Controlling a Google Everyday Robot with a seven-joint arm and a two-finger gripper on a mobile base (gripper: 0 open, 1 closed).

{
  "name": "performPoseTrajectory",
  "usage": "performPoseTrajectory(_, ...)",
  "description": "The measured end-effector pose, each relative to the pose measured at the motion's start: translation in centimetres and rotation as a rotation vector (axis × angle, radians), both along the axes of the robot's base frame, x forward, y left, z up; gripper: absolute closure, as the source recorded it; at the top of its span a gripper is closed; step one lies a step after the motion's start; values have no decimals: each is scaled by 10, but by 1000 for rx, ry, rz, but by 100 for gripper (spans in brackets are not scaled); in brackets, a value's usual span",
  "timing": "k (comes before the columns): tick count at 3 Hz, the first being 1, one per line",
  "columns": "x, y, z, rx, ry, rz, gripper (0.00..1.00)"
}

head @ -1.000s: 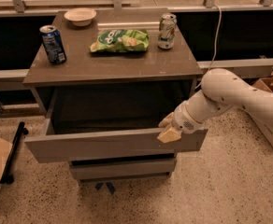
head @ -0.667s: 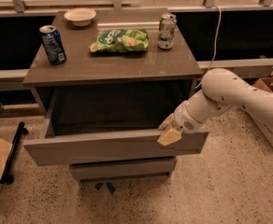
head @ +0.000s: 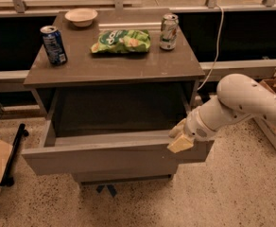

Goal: Open top drawer

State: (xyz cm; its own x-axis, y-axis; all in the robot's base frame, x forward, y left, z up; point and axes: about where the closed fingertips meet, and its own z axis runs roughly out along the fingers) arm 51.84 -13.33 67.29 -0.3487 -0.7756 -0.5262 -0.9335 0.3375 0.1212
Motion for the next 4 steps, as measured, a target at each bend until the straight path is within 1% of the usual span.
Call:
performPoseTrajectory(1, -1, 1, -1, 0, 2, 2, 18)
performPoseTrajectory(2, -1, 2, -2, 0, 4, 4, 0)
performPoseTrajectory(3, -4, 1, -8, -9, 32, 12, 0)
performPoseTrajectory(4, -20, -8, -19, -3, 105, -9, 0)
